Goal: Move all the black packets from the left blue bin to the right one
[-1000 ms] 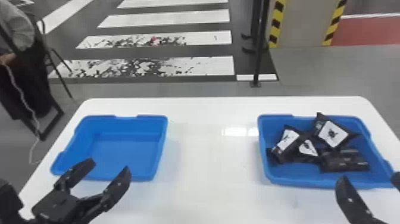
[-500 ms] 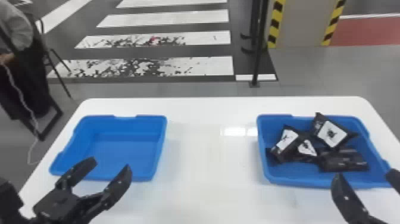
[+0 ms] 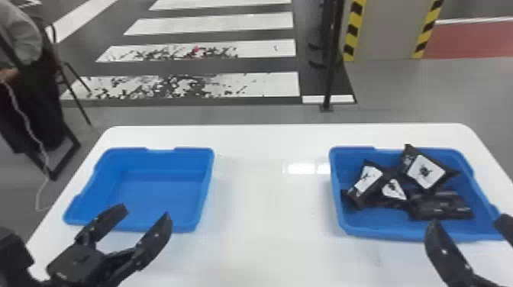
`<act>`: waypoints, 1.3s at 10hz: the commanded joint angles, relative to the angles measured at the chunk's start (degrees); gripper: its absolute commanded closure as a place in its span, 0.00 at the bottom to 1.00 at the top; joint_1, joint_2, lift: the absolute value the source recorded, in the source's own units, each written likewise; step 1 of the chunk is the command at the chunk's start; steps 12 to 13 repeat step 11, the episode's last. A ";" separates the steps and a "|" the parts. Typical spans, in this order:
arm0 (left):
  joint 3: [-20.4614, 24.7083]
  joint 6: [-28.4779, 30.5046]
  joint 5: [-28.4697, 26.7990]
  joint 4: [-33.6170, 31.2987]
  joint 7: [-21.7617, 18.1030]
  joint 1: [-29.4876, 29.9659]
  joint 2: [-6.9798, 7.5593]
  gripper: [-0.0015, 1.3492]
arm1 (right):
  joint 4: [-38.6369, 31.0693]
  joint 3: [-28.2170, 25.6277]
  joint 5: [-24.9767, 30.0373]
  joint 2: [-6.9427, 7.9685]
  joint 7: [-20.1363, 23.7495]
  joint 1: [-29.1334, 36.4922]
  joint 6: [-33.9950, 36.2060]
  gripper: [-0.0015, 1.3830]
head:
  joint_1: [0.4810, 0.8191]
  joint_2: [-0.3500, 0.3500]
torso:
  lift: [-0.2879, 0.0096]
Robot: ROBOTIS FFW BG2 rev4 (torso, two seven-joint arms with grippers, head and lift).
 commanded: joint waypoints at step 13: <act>-0.10 -0.63 1.67 -0.06 0.00 -0.42 0.18 0.10 | -1.78 0.94 -0.46 -0.51 -0.09 0.00 -0.03 0.09 | 0.63 0.66 | 0.45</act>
